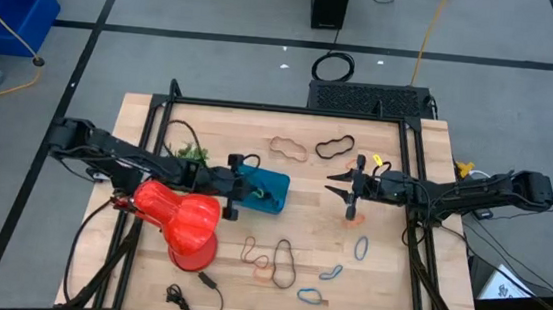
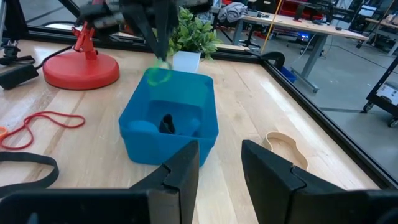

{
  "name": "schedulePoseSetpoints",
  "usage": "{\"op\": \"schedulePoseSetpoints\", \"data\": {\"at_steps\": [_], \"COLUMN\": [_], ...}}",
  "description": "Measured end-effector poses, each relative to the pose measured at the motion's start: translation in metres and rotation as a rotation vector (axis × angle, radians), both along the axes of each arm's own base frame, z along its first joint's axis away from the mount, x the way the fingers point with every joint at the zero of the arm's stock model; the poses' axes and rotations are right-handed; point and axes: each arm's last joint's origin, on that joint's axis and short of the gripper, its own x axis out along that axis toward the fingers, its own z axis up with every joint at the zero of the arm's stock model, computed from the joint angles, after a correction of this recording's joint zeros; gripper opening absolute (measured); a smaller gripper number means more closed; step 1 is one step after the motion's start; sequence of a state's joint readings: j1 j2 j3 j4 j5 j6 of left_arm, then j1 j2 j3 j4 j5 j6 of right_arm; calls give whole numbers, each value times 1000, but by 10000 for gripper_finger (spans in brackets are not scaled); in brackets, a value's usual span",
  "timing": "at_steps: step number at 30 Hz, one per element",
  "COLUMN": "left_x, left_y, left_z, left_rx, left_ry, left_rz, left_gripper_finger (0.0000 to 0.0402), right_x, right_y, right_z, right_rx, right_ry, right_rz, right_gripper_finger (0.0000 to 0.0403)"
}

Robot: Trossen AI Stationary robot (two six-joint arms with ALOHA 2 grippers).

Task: Pick and place rubber bands into bin
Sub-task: Put the green rubber band into the blue bin

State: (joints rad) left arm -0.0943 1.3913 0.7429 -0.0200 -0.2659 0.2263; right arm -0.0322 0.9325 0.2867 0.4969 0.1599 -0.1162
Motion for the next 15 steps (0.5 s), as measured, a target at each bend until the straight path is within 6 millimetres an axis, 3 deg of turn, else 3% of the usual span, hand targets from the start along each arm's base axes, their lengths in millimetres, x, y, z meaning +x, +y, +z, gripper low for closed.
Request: {"op": "schedulePoseSetpoints", "data": {"at_steps": [9,15], "left_x": [9,10], "left_y": [8,12], "left_z": [-26,-30], "left_rx": [5,-10], "left_ry": [102,110], "left_rz": [29,61], "left_gripper_finger": [15,14], "right_x": [0,0], "right_y": [0,0], "right_z": [0,0], "right_rx": [0,0], "right_ry": [0,1], "right_rz": [0,0], "right_gripper_finger": [114,114]}}
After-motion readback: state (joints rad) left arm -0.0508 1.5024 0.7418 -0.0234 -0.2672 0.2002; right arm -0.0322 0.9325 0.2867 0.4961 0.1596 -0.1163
